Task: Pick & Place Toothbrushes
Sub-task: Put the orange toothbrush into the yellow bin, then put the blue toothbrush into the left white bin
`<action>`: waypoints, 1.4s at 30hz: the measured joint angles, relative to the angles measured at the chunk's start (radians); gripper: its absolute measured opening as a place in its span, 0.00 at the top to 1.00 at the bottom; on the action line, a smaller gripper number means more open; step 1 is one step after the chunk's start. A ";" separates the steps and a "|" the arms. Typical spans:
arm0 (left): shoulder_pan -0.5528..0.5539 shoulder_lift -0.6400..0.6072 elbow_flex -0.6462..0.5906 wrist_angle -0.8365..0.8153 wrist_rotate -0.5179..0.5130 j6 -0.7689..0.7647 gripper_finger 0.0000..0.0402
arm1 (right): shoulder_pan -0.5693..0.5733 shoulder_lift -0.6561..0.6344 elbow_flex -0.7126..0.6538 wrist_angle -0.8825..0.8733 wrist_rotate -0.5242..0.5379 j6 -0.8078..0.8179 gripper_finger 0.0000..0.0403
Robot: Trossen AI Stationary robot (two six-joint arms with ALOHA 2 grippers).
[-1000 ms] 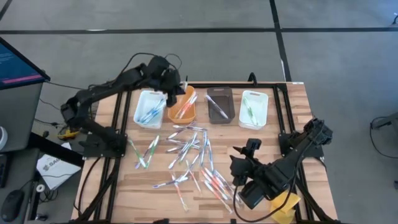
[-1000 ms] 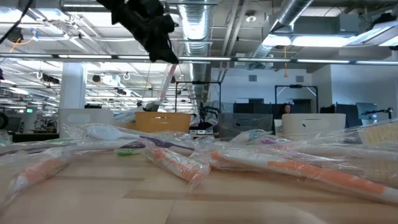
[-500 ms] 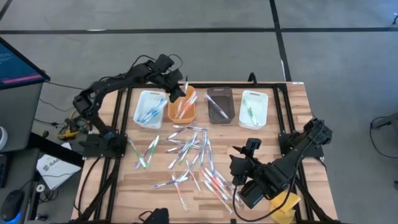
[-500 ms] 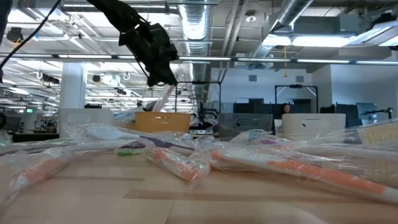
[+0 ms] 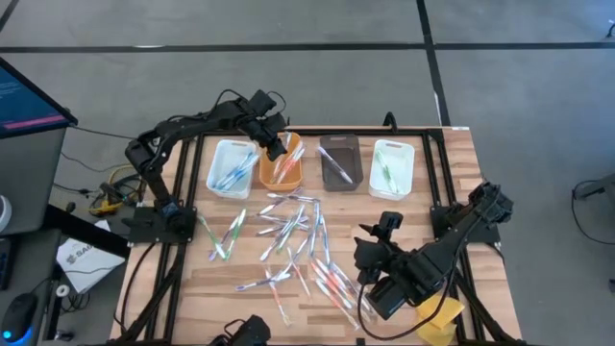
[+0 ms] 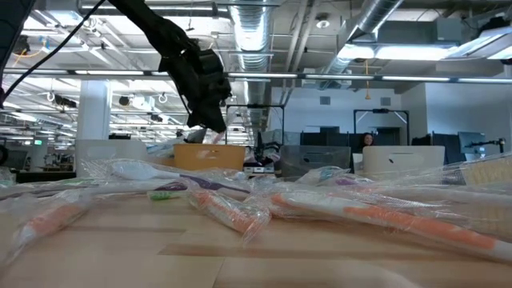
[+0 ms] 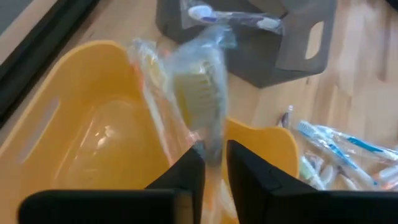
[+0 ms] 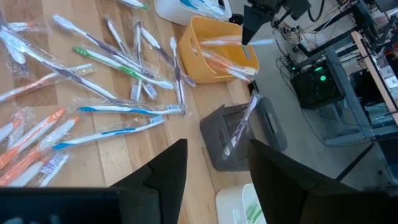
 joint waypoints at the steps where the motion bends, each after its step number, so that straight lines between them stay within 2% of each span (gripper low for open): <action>1: 0.000 0.000 0.000 -0.001 -0.017 0.000 0.83 | -0.003 0.000 0.000 0.000 0.000 0.000 0.59; 5: 0.000 0.000 0.000 0.001 -0.101 0.000 0.77 | -0.003 0.000 0.000 0.000 0.000 0.000 0.59; 15: -0.008 -0.041 -0.001 0.006 -0.114 0.000 0.61 | -0.003 0.000 0.000 0.000 0.001 -0.029 0.59; 18: -0.024 -0.122 -0.001 0.008 -0.111 0.000 0.58 | -0.010 -0.023 -0.002 0.001 0.006 -0.052 0.59; 25: -0.106 -0.378 -0.001 0.009 -0.109 -0.001 0.57 | -0.040 -0.171 -0.001 0.000 0.017 -0.060 0.59; 30: -0.215 -0.562 -0.075 0.010 -0.108 -0.003 0.57 | -0.062 -0.317 -0.027 0.000 -0.042 -0.076 0.59; 36: -0.351 -0.786 -0.272 0.006 -0.108 -0.003 0.57 | -0.065 -0.469 -0.216 0.064 -0.139 0.138 0.59; 38: -0.389 -0.849 -0.330 0.012 -0.108 -0.009 0.57 | -0.058 -0.499 -0.295 0.103 -0.183 0.151 0.59; 42: -0.444 -0.943 -0.414 0.054 -0.108 -0.058 0.57 | -0.060 -0.519 -0.415 0.221 -0.187 0.153 0.59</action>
